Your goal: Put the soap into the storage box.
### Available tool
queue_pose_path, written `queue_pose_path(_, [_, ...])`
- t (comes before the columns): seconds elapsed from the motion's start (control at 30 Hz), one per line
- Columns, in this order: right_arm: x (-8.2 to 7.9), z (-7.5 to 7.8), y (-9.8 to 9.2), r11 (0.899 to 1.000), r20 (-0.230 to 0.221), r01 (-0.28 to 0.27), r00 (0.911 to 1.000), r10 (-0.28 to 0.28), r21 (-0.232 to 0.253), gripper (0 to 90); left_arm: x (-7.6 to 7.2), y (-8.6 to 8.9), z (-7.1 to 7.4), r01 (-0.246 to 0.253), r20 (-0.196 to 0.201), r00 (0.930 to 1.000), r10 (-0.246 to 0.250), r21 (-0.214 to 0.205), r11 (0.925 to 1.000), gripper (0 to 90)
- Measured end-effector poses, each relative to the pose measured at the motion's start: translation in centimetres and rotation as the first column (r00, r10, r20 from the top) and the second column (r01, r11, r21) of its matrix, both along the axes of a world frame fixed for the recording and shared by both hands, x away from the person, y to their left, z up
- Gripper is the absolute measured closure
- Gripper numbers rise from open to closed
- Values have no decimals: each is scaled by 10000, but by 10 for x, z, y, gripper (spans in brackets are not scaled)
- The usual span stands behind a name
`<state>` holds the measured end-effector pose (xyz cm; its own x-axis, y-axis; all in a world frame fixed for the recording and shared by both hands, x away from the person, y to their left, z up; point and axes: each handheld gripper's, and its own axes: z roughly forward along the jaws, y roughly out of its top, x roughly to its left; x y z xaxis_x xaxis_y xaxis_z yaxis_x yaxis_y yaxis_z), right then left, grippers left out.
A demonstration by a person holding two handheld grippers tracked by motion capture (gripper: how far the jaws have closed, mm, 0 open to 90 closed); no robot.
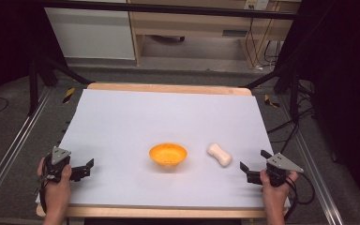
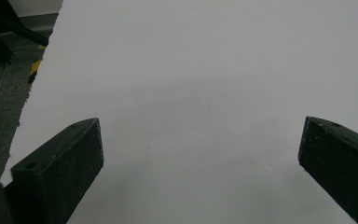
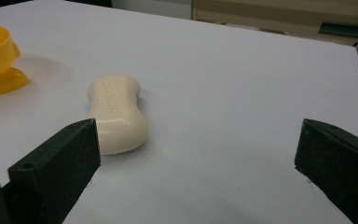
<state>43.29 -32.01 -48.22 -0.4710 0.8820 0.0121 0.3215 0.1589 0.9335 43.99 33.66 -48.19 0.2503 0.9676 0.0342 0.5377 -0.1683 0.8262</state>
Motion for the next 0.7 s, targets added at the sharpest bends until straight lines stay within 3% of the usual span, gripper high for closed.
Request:
queue_pose_path(0.1, [2,0,-1,9998,-282,-210,9994,212,60,32,0,0,0,15,-7,10000,-15,-13,10000,0])
queue_pose_path(0.13, [4,1,-1,9988,-758,-476,9960,468,-75,43,0,1,0,17,-4,10000,-17,-15,10000,0])
queue_pose_path(0.2, [5,2,1,9971,-1047,-685,9924,647,-330,49,0,1,0,20,2,10000,-20,-20,10000,0])
queue_pose_path(0.37, [9,12,9,9930,-1500,-667,9873,515,-979,27,-1,1,0,16,43,10000,-16,-25,10000,0])
queue_pose_path(0.47, [13,17,14,9879,-1844,-967,9801,734,-1209,18,-1,0,0,-14,60,10000,14,-6,10000,0])
queue_pose_path(0.5, [16,21,20,9804,-2129,-1112,9742,752,-1628,17,-1,0,0,-35,56,10000,35,3,10000,0])
queue_pose_path(0.57, [17,23,23,9771,-2267,-1151,9712,729,-1790,15,-1,0,0,-45,47,10000,45,-2,10000,0])
queue_pose_path(0.67, [25,27,33,9604,-2996,-1393,9520,628,-2413,14,-1,1,0,-49,63,10000,49,-46,10000,0])
queue_pose_path(0.7, [25,27,33,9604,-2996,-1393,9520,628,-2413,14,-1,1,0,-49,63,10000,49,-46,10000,0])
